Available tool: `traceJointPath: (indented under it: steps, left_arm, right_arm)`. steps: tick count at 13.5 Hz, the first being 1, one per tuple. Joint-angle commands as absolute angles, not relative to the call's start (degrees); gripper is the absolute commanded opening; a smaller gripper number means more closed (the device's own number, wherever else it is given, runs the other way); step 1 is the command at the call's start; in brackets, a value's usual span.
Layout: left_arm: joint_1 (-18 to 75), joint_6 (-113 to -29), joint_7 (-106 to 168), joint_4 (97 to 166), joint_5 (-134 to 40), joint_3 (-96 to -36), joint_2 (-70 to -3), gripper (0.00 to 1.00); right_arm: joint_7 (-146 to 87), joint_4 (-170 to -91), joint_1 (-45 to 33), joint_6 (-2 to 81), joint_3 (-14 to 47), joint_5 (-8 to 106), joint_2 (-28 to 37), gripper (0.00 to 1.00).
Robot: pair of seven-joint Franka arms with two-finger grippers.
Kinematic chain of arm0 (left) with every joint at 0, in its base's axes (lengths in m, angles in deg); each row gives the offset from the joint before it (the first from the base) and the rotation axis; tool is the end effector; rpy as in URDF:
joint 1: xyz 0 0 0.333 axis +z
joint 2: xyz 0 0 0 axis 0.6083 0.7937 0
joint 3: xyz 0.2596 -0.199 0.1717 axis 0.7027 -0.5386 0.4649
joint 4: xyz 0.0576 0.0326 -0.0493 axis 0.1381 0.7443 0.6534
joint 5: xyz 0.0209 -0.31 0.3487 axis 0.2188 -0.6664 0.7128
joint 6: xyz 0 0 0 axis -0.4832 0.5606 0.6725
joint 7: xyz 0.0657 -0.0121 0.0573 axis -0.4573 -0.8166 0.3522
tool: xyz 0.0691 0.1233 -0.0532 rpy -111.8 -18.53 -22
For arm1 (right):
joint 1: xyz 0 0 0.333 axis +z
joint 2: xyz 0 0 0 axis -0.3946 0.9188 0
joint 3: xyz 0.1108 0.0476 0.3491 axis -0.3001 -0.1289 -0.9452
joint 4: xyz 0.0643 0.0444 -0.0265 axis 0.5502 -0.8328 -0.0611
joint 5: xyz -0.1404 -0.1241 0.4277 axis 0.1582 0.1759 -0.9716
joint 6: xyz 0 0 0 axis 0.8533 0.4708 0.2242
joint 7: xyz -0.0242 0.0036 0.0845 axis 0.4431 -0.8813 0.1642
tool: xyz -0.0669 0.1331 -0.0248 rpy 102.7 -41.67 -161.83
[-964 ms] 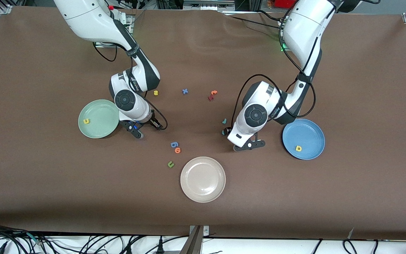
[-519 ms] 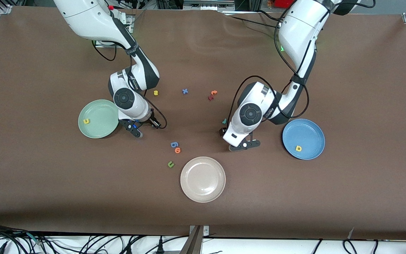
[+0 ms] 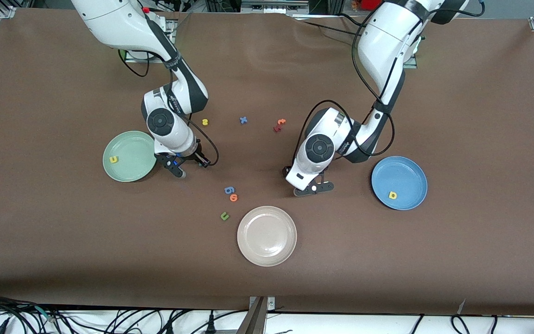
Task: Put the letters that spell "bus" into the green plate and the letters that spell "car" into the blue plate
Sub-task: 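Carry the b to the green plate while the left gripper grasps the c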
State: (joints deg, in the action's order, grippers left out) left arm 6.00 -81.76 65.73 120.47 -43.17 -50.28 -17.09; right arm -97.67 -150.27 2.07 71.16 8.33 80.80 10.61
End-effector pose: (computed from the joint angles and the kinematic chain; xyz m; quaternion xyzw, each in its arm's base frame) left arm 0.6483 -0.4431 0.1220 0.9924 0.1001 -0.0702 0.0121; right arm 0.5777 0.3062 0.1151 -0.9378 0.3451 0.0320 0.0197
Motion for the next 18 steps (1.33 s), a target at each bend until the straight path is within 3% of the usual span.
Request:
traceJointPath:
  steps: [1,4,9,12,15,18]
  left_arm:
    - [4.7,-82.4,67.0,118.5,-44.5,-49.7,-15.4,1.00]
    - [4.6,-82.9,67.0,118.5,-44.5,-49.7,-15.0,1.00]
    - [4.7,-83.1,67.0,118.5,-44.5,-49.7,-14.8,0.99]
    - [4.5,-83.1,68.6,118.5,-44.5,-49.7,-14.8,0.86]
    - [3.7,-83.1,69.6,118.5,-44.5,-49.7,-14.8,0.68]
    - [3.6,-83.1,70.8,118.5,-44.4,-49.7,-14.8,0.58]
  right_arm:
    - [-96.5,-151.7,2.3,71.5,8.7,79.8,9.8,0.04]
    - [-96.5,-150.7,2.3,67.9,8.9,79.8,7.8,0.04]
    - [-86.0,-144.4,1.6,44.9,14.6,79.9,2.0,0.04]
    - [-73.2,-144.6,1.6,38.5,21.4,79.8,0.3,0.04]
    - [-61.9,-145.7,1.3,38.8,26.8,79.8,1.5,0.04]
    - [-53.0,-145.8,-3.2,41.5,27.1,79.7,5.3,0.04]
